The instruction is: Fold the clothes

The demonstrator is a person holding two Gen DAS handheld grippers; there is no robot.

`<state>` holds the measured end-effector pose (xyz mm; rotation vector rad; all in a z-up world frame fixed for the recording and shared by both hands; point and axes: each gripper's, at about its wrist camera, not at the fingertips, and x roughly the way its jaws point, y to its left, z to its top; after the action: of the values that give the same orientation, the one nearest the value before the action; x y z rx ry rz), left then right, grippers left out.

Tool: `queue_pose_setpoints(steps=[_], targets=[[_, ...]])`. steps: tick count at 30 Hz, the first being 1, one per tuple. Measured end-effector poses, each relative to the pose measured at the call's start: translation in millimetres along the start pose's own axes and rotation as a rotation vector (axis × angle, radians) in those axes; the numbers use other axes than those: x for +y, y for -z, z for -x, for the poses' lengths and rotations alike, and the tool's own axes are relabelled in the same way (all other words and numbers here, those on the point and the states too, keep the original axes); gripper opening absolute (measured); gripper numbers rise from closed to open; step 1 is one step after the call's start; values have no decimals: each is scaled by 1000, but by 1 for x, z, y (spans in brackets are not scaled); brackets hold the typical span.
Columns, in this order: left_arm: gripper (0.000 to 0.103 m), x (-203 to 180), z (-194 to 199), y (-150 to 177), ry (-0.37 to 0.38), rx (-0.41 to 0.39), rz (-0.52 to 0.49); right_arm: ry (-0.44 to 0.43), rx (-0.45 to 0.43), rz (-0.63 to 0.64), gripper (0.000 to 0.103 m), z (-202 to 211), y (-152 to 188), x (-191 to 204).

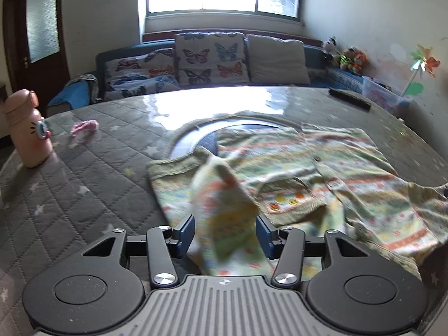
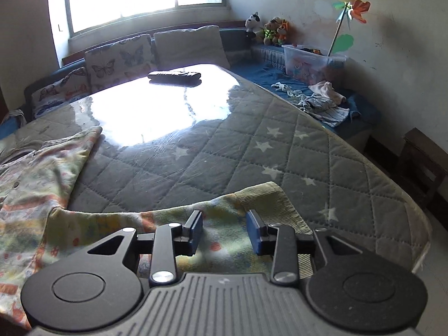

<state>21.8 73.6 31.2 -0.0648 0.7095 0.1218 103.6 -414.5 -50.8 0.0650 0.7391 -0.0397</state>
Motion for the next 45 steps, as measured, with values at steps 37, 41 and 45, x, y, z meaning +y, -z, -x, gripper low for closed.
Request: queue_pose_setpoints(steps=[37,41,45], targets=[[7,65,-79,-33,-273,-37,92,7,-24,29,62,-23,-15,4],[7,81,-40,-18,-376,-56,158,6,-26,28,65,-22,-14,5],[6,99,-8,3,-456,-55,232,6,-26,25,67,-21,-11,7]])
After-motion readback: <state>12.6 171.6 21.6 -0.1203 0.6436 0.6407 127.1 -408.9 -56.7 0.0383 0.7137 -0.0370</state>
